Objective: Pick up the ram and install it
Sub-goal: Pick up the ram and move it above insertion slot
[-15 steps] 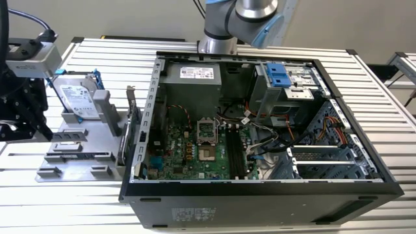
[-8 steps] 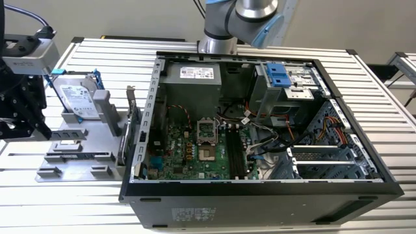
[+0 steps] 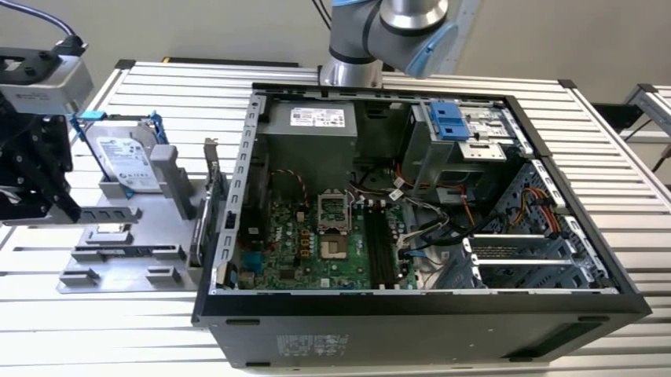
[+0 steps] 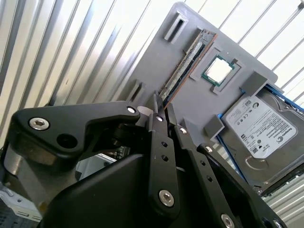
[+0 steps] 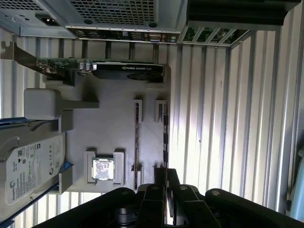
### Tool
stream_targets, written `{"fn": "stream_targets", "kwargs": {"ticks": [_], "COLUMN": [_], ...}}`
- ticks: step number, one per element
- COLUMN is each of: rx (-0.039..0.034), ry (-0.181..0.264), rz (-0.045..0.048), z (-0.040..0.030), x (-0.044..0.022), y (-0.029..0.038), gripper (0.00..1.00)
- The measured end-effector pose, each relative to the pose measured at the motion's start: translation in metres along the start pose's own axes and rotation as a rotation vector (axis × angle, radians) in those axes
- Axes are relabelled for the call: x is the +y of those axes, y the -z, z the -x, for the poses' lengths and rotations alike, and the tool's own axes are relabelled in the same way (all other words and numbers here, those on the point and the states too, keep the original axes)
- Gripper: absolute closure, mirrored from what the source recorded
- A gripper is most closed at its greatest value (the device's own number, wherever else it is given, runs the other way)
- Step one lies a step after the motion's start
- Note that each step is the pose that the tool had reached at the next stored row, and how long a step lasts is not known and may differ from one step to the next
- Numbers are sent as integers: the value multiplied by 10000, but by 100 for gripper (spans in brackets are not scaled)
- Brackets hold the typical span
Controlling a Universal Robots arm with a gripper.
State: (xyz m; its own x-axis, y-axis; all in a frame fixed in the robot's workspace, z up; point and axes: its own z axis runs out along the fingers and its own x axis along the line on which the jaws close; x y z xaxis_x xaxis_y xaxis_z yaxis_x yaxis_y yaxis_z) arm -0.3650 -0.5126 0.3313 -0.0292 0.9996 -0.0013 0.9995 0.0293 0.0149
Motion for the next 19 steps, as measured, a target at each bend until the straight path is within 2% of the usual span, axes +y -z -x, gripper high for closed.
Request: {"fn": "stream_targets", "kwargs": {"ticks": [19], "rx": [-1], "ry": [-97], "rz": [0], "z": [1], "x": [1], "y": [147], "gripper": [100]}}
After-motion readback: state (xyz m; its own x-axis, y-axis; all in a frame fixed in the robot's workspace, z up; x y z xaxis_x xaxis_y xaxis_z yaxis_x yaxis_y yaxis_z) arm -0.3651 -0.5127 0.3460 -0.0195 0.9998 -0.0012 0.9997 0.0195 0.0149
